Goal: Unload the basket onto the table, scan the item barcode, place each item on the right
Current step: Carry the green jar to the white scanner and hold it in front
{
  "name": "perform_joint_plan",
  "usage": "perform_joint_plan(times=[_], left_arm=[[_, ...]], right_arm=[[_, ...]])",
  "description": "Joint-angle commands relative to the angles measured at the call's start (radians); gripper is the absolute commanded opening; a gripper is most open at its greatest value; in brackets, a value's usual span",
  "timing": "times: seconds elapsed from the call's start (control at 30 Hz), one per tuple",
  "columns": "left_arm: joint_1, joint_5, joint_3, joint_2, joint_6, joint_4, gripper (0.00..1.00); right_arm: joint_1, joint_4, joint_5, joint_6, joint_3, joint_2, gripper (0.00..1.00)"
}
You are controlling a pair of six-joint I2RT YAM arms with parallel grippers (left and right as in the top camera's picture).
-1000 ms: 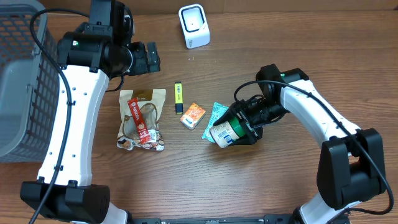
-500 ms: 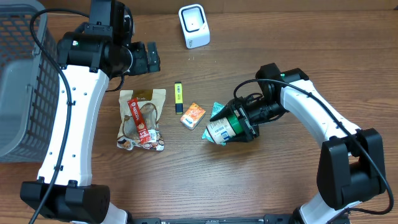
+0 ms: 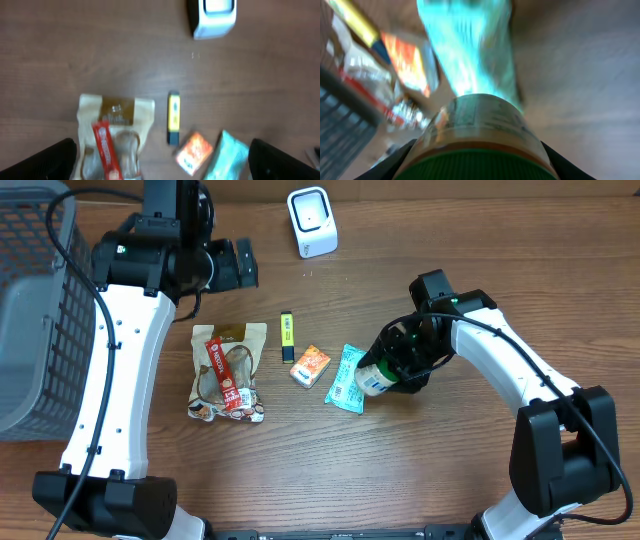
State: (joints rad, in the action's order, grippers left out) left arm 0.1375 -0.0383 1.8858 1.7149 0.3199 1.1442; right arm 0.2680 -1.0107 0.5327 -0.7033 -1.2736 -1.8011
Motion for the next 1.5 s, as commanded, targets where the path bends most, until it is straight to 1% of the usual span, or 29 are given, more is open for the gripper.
perform_joint_plan(times=[0.0, 0.07, 0.1, 0.23, 0.37, 0.5, 0.6, 0.73, 0.87, 0.97, 1.03, 1.23, 1.47], left_arm=[[-0.011, 0.163, 0.009, 0.000, 0.019, -0.035, 1.00], [-0.027, 0.246, 0.009, 0.000, 0.021, -0.051, 1.00], [-0.037, 0.282, 0.009, 0.000, 0.021, -0.054, 1.00], [-0.089, 0.364, 0.008, 0.000, 0.017, -0.050, 1.00], [-0.150, 0.349, 0.008, 0.002, 0.018, -0.061, 1.00], [-0.192, 0.333, 0.008, 0.013, 0.018, -0.071, 1.00], [-0.201, 0.333, 0.008, 0.015, 0.018, -0.071, 1.00], [-0.201, 0.333, 0.008, 0.015, 0.018, -0.071, 1.00], [-0.201, 0.333, 0.008, 0.015, 0.018, -0.071, 1.00], [-0.201, 0.333, 0.008, 0.015, 0.018, -0.071, 1.00], [-0.201, 0.334, 0.008, 0.015, 0.018, -0.071, 1.00], [-0.201, 0.333, 0.008, 0.015, 0.018, -0.071, 1.00], [-0.201, 0.333, 0.008, 0.015, 0.018, -0.071, 1.00]], right_arm=[[-0.011, 0.035, -0.091, 0.070, -0.018, 0.006, 0.04], [-0.012, 0.099, -0.096, 0.167, -0.018, 0.006, 0.04], [-0.012, 0.118, -0.099, 0.187, -0.018, 0.006, 0.04], [-0.012, 0.136, -0.096, 0.200, -0.048, 0.006, 0.04], [-0.012, 0.111, -0.087, 0.209, -0.138, 0.006, 0.04], [-0.012, 0.105, -0.088, 0.237, -0.267, 0.005, 0.04], [0.001, 0.153, -0.161, 0.261, -0.336, 0.005, 0.04], [0.037, 0.353, -0.250, 0.267, -0.347, 0.005, 0.04], [0.077, 0.550, -0.439, 0.269, -0.347, 0.002, 0.04], [0.101, 0.678, -0.511, 0.328, -0.347, -0.002, 0.04], [0.113, 0.741, -0.512, 0.342, -0.347, -0.002, 0.05], [0.125, 0.805, -0.440, 0.342, -0.347, -0.004, 0.04], [0.125, 1.015, -0.441, 0.406, -0.348, -0.084, 0.03]])
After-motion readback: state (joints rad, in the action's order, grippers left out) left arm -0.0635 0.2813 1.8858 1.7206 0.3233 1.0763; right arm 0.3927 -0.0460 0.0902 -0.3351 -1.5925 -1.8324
